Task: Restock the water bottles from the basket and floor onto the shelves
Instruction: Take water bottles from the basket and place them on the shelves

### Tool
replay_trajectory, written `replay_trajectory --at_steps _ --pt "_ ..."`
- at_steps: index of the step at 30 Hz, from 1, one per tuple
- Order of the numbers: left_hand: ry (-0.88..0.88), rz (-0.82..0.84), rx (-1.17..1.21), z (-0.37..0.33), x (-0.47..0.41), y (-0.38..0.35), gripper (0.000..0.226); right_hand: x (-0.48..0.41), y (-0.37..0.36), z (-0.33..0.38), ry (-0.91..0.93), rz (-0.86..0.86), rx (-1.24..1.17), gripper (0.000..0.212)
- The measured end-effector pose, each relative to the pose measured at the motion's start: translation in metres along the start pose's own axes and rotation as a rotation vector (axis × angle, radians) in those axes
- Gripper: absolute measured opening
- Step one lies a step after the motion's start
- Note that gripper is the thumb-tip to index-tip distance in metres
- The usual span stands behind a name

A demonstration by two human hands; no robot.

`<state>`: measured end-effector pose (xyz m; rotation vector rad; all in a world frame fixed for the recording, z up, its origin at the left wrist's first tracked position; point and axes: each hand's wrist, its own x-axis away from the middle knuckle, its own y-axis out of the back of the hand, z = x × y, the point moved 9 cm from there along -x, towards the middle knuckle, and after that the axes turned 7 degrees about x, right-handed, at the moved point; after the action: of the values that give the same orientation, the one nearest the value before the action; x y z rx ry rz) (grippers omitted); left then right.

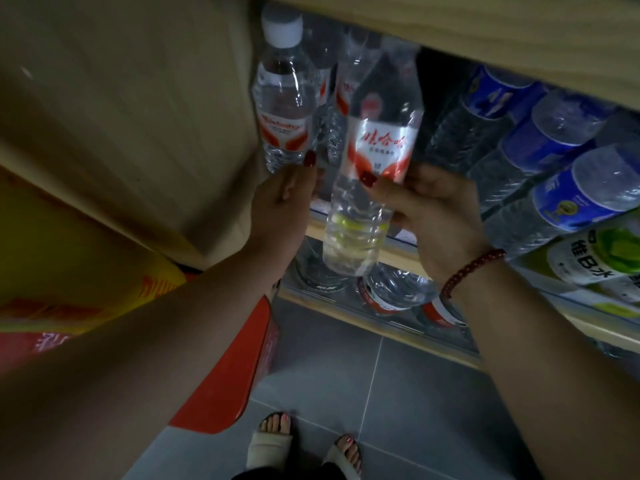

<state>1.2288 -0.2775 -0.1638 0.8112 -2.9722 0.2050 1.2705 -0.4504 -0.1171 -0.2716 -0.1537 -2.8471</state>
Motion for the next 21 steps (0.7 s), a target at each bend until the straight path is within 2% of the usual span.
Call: replay_trajectory --at_steps 2,4,10,15,21 --pt "-0.077 -0.075 -0.042 0.011 -0.004 0.014 0.028 -0.007 0.006 0.008 0.035 -0.045 -0.010 0.032" --pt "-0.116 -0.072 -0.143 0.021 -0.006 0.019 0.031 -0.015 0.010 0.017 0.086 -0.089 0.003 0.027" --pt "-0.011 -0.036 -0.240 0.050 -0.020 0.024 0.027 -0.041 0.007 0.035 0.230 -0.126 0.012 0.029" --pt "-0.014 -0.067 -0.140 0.051 -0.032 0.021 0.036 -0.057 0.001 0.028 0.269 -0.187 0.126 0.038" --pt "0.002 -0.091 0.027 0.059 -0.031 0.021 0.034 -0.067 -0.007 0.014 0.283 -0.228 0.224 0.053"
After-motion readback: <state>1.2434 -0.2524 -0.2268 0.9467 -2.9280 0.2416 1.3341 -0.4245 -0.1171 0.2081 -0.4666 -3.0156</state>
